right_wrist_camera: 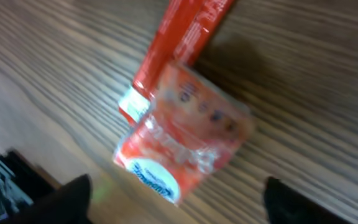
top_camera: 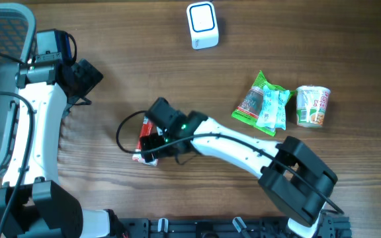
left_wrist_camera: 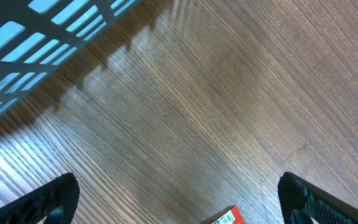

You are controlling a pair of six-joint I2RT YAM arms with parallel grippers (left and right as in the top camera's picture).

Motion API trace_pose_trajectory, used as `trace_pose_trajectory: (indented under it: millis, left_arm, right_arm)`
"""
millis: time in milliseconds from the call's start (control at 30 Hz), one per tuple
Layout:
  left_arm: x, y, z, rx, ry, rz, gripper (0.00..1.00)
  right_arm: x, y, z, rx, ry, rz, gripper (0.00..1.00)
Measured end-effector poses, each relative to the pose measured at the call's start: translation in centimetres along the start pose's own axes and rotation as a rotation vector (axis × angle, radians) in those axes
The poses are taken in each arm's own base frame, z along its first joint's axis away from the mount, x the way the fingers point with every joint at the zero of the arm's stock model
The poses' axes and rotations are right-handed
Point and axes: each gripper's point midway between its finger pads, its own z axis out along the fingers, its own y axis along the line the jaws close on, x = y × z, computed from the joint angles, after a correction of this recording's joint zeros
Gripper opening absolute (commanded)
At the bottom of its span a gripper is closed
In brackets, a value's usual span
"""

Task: Scan the item barcode
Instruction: 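Reach right gripper to the red Bellone pack and grasp it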

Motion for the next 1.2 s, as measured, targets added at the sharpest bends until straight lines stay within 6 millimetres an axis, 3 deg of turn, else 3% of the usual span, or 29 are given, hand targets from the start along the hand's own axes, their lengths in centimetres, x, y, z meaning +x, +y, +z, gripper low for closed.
trace_pose_trajectory:
  millis: [100, 133, 400, 500, 733, 833, 933, 1033, 1200]
  left_arm:
    - [0.0, 0.0, 0.0, 0.000, 0.000, 0.000, 1.00]
    - [0.0, 0.0, 0.0, 0.000, 0.000, 0.000, 1.00]
    - [0.0, 0.0, 0.0, 0.000, 0.000, 0.000, 1.00]
    - [0.0, 0.0, 0.0, 0.000, 0.000, 0.000, 1.00]
    - [0.0, 0.0, 0.0, 0.000, 0.000, 0.000, 1.00]
    - [0.0, 0.0, 0.0, 0.000, 0.000, 0.000, 1.00]
    - [0.0, 0.0, 0.0, 0.000, 0.000, 0.000, 1.00]
    - [0.0, 0.0, 0.0, 0.000, 0.000, 0.000, 1.00]
    - [0.0, 0.0, 0.0, 0.000, 0.000, 0.000, 1.00]
  right_arm:
    - [0.1, 0.9, 0.6, -0.026, -0.024, 0.028, 0.53]
    - [0.0, 1.2, 0.8, -0.025, -0.040, 0.037, 0.51]
    - [-0.2, 0.7, 1.1, 0.054, -0.111, 0.155, 0.50]
    - [-1.2, -0.3, 0.6, 0.041, -0.115, 0.211, 0.52]
    - [-1.7, -0.4, 0.9, -0.019, -0.117, 0.338, 0.32]
    - [-0.6, -1.6, 1.9, -0.019, -0.101, 0.402, 0.30]
    - [-0.4, -1.5, 2.5, -0.060, -0.107, 0.425, 0.28]
    - [-0.4, -1.4, 2.7, -0.086, -0.112, 0.438, 0.06]
    - [-0.5, -1.2, 2.2, -0.102, -0.111, 0.370, 0.04]
